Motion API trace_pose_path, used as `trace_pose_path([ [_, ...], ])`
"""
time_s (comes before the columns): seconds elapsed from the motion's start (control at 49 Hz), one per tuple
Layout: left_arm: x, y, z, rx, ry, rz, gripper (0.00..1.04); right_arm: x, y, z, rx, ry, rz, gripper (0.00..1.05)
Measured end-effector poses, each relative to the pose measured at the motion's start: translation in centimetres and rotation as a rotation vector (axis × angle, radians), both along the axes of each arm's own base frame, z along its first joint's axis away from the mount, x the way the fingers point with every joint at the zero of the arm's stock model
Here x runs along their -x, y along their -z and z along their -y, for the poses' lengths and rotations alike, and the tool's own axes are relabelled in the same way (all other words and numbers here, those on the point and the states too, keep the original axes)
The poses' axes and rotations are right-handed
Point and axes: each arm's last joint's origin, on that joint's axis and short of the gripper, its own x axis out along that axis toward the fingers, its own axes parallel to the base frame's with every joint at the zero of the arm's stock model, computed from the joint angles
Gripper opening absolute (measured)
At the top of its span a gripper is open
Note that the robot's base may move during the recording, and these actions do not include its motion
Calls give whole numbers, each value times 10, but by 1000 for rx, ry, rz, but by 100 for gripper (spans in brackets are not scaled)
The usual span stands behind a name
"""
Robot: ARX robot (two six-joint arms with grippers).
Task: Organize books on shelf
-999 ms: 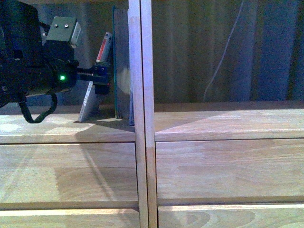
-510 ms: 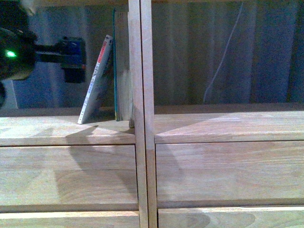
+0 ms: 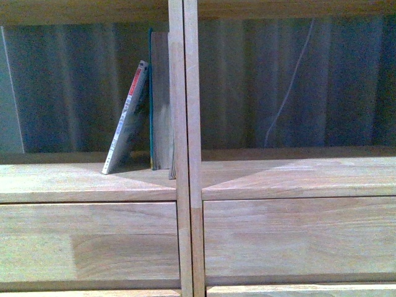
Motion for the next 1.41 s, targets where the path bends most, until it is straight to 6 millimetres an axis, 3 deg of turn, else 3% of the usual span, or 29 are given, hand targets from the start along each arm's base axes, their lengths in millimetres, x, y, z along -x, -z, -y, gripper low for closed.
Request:
trace_pose_path([
  [0.02,7,4,-1,4,-2,-8,97,0,0,0,0,0,0,98],
  [0.082,23,13,-2,20,-2,-17,97,0,0,0,0,0,0,97],
  [0.163,44,39,-3,81,192,-81,79,0,0,0,0,0,0,98],
  [0.245,63,76,-2,108,232,-107,59,0,0,0,0,0,0,98],
  [0.367,68,103,-3,120,229,-85,34,0,0,0,0,0,0,98],
  [0.469,68,113,-2,121,230,-90,13,0,0,0,0,0,0,98],
  [0.551,69,115,-2,126,231,-83,3,0,0,0,0,0,0,98],
  [1.142,69,141,-3,125,231,-81,3,0,0,0,0,0,0,98],
  [1.407,69,142,-3,125,231,-79,3,0,0,0,0,0,0,98],
])
